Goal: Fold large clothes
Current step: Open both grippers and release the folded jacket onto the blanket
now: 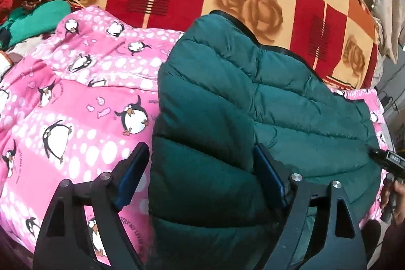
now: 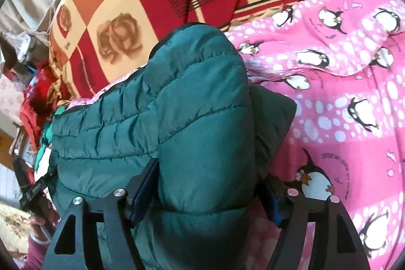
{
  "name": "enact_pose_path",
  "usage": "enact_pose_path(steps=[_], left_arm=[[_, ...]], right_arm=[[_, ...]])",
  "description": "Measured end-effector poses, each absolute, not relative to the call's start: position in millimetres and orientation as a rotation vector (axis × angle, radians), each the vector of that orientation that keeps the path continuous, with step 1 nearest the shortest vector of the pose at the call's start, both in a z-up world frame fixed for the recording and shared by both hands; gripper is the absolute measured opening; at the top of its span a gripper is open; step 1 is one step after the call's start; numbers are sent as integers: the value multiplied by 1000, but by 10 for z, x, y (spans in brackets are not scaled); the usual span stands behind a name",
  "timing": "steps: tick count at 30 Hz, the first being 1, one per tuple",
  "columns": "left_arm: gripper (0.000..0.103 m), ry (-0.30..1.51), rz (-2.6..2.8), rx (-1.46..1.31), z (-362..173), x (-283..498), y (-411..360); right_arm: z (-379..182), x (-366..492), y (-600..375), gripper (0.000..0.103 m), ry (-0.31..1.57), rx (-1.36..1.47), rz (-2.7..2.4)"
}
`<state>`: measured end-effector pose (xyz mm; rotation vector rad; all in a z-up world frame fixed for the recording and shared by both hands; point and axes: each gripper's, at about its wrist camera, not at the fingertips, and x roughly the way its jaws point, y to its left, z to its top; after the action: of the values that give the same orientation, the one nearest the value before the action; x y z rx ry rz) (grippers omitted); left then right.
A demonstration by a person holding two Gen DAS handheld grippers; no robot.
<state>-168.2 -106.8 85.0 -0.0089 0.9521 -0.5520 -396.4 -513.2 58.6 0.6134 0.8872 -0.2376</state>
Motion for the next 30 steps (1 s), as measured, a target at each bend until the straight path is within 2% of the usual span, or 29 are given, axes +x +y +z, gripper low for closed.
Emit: enact_pose_path(steps=[6,10,14,18,21,30], left_arm=[[84,867,-452,69,1111,-1927,-1038],[84,802,-424,117,1299,-2152,-1078],[84,757,-419,131,1408,-2371,-1205],[84,722,-428,141,1459,-2545,-1350],[84,717,-437,123,1468,-2631,-1428],[84,684,-409,132,1430,-2780,-1589]], right_arm=[[954,-4150,-4890,72,854,465,-401],[1223,-4250,-4715,81,792,425,-440],[1374,-4248,-4444,81,759,401,-431],[1400,-4163,-4103,81,736,355,-431],[1361,-4113,-3929,87,726,347,-432],[1282,-3958,-3538,87,710,293,-411]])
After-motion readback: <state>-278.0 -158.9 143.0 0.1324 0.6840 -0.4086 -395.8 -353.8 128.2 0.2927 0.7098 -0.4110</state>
